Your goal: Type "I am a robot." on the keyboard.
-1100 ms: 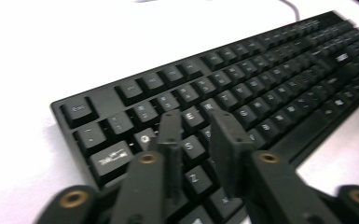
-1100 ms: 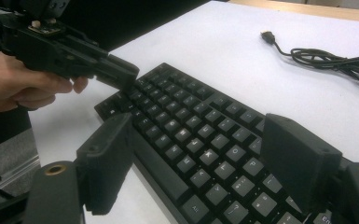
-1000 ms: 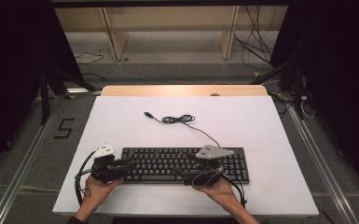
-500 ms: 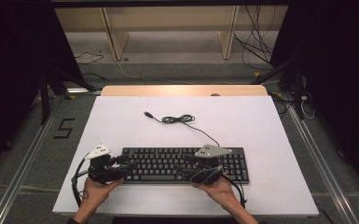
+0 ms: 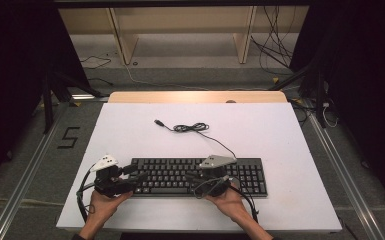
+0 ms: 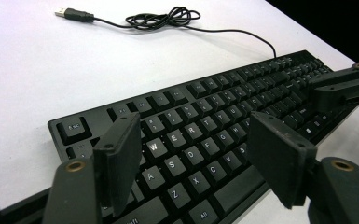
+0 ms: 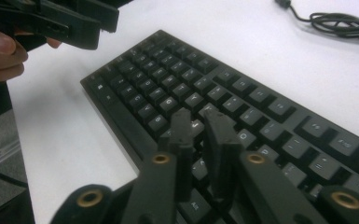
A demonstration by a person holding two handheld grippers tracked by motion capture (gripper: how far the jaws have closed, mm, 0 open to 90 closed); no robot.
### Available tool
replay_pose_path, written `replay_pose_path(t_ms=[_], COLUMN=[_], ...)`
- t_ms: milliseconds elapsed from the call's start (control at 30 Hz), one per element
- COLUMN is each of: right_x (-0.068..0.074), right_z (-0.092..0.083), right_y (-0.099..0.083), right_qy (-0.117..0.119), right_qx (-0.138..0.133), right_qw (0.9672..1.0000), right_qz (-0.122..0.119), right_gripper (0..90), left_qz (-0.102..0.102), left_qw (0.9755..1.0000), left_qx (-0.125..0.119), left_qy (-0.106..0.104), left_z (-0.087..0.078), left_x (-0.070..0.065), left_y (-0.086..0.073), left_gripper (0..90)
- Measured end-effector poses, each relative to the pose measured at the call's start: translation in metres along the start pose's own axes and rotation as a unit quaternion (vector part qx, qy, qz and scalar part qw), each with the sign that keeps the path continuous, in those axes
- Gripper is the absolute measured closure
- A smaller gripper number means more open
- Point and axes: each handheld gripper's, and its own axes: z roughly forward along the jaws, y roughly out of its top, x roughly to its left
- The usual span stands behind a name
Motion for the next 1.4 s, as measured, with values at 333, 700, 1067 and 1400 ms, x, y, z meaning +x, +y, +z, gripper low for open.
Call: replay_pose_path(t_ms=[333,700,1067,1400], right_x=[0.004,0.006,0.006,0.006], right_z=[0.019,0.033,0.037,0.040], right_y=[-0.001,-0.003,-0.004,-0.005], right_qy=[-0.001,-0.006,-0.008,-0.012], right_qx=[0.029,0.050,0.054,0.060], right_qw=[0.9996,0.9986,0.9984,0.9980], right_qz=[-0.007,-0.013,-0.014,-0.016], right_gripper=[89.0,89.2,89.0,90.0], left_qz=[0.001,0.001,0.004,0.004], left_qw=[1.0000,1.0000,1.0000,0.9999], left_qx=[-0.002,-0.005,-0.006,-0.009], left_qy=[0.001,-0.001,-0.002,-0.003], left_z=[0.000,0.000,-0.001,-0.001], left_x=[-0.001,-0.001,-0.001,-0.001], left_y=[0.000,0.000,0.000,0.000], left_gripper=[33.3,31.8,31.5,31.4])
